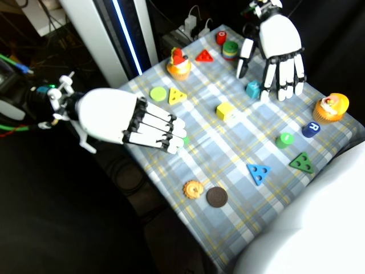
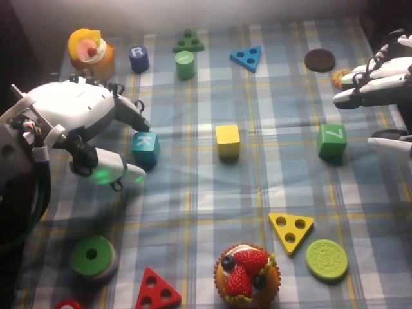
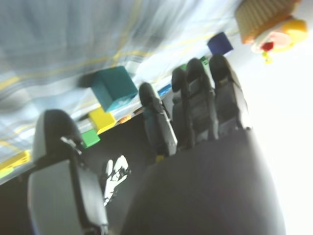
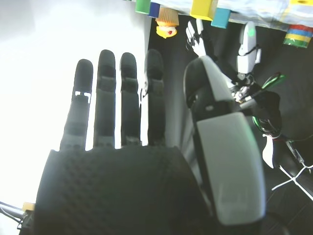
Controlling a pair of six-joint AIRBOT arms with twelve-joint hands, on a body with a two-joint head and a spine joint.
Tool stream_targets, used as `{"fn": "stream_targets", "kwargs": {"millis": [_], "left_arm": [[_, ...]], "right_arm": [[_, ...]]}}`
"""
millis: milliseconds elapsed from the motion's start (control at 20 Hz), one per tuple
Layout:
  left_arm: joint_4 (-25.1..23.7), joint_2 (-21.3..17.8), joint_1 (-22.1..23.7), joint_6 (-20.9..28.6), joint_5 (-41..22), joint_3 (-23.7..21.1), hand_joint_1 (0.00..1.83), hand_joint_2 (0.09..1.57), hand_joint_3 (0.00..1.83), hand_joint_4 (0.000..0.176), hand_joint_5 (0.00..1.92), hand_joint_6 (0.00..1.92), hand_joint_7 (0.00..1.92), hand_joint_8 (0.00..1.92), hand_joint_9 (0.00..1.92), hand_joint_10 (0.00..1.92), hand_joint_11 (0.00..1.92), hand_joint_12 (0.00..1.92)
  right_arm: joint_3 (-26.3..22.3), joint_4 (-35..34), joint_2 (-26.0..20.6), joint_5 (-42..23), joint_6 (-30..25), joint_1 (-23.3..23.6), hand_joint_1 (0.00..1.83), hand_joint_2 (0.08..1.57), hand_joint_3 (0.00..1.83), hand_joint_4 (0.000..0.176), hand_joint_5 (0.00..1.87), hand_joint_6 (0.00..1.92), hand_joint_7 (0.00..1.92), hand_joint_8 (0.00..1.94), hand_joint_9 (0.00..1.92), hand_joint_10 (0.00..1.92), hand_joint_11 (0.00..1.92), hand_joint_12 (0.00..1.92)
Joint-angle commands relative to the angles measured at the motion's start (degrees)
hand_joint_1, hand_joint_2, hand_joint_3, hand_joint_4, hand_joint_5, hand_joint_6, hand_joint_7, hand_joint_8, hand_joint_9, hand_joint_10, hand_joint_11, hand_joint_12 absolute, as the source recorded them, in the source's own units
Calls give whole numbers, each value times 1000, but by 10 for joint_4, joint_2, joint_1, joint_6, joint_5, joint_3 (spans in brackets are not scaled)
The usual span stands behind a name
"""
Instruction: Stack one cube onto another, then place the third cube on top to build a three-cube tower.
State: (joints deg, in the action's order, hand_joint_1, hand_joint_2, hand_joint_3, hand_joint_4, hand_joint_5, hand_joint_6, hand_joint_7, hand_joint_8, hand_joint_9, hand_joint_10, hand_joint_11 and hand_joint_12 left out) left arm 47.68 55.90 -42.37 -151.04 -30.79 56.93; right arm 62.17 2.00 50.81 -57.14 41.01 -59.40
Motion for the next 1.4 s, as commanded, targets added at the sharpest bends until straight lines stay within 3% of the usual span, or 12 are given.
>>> {"fn": "stream_targets", "kwargs": {"millis": [0,250,350,500,550,650,850,1000,1050,1100,1350], "left_arm": [[-15,4,9,-2,-43,3,842,948,4,176,753,5,480,10,381,4,95,360],[-14,15,12,-2,-43,9,783,975,4,175,809,7,511,3,383,1,95,266],[-13,15,12,-2,-43,10,780,964,0,159,800,1,498,0,371,0,86,256],[-12,17,14,-2,-43,11,806,959,0,158,817,7,516,6,392,7,107,263],[-12,17,14,-2,-43,12,819,962,0,143,826,9,514,4,396,7,123,271],[-10,19,15,-2,-43,14,837,965,1,135,843,12,540,11,413,10,128,276],[-5,25,16,-2,-47,15,821,975,3,145,885,18,570,15,426,10,99,270],[-2,28,17,-2,-49,17,845,963,1,154,931,1,587,1,447,0,5,384],[-1,29,18,-1,-50,17,994,1049,0,172,1028,675,599,29,453,17,0,405],[-1,30,18,0,-53,17,1012,1096,0,176,998,930,629,11,466,10,0,407],[1,44,24,18,-60,25,1003,1114,3,176,962,997,643,3,473,2,0,325]], "right_arm": [[2,-9,1,-69,-2,9,740,1287,4,0,648,0,548,1,490,2,14,1033],[1,-9,1,-69,-3,9,744,1290,2,0,658,2,560,3,502,4,6,1045],[1,-9,1,-69,-4,9,749,1283,0,0,656,1,563,3,506,5,25,1050],[1,-8,1,-69,-4,9,731,1309,7,0,656,0,571,4,510,5,39,1051],[1,-8,1,-69,-4,9,682,1331,13,0,657,1,573,3,514,5,44,1044],[1,-8,1,-69,-4,9,658,1360,15,0,656,0,573,2,514,3,47,1033],[1,-8,1,-69,-5,9,599,1386,12,0,653,1,571,0,506,0,46,1040],[1,-8,1,-69,-5,9,592,1394,10,0,663,4,576,2,512,3,59,1046],[1,-8,1,-69,-5,9,588,1396,10,0,663,4,583,4,518,5,64,1047],[1,-8,1,-69,-5,9,573,1407,9,0,660,2,585,3,516,3,67,1043],[1,-8,1,-69,-7,9,590,1404,1,0,665,1,593,3,526,5,83,1033]]}}
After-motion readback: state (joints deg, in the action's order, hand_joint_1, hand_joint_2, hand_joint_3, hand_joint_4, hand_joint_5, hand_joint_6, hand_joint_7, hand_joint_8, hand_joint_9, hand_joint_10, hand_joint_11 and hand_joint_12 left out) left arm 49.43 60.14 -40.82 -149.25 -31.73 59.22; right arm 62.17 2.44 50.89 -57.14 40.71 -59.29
